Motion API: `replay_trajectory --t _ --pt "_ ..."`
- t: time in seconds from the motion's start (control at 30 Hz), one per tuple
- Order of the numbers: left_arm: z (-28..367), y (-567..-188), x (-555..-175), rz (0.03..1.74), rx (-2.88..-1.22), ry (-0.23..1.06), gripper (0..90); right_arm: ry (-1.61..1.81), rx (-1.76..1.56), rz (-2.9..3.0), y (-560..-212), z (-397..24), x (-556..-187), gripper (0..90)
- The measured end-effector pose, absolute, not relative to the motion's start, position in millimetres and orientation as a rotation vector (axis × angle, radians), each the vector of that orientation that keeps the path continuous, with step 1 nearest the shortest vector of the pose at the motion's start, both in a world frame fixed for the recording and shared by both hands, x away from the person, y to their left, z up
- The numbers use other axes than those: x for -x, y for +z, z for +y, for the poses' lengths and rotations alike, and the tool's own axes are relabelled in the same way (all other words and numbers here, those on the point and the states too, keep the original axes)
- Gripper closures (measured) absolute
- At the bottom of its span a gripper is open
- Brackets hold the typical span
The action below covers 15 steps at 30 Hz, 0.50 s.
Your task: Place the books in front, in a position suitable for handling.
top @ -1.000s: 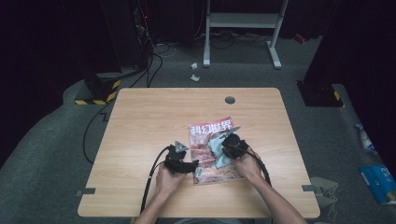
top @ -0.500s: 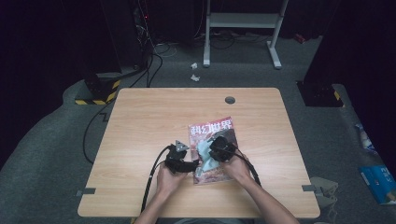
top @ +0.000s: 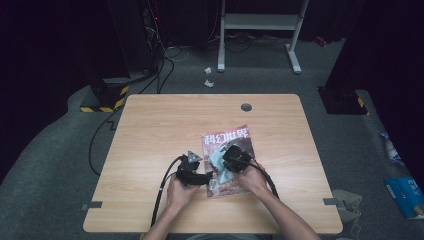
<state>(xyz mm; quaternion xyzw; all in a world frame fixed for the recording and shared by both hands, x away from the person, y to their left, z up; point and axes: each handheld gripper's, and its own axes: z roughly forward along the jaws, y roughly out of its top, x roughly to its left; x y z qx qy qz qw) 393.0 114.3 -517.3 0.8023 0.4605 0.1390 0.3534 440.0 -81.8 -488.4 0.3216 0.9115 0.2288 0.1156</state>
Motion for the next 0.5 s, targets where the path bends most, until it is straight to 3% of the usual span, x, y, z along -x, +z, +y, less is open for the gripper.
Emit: replay_trajectory --t 0.23,0.5 --pt "115.5 -517.8 -396.2 1.198 -2.060 0.371 28.5 0.649 -1.175 2.539 -486.1 -147.9 -452.8 87.4" --pt "112.4 -514.7 -408.3 1.202 -2.092 0.352 31.3 0.611 -1.183 2.449 -486.2 -146.3 -465.3 86.9"
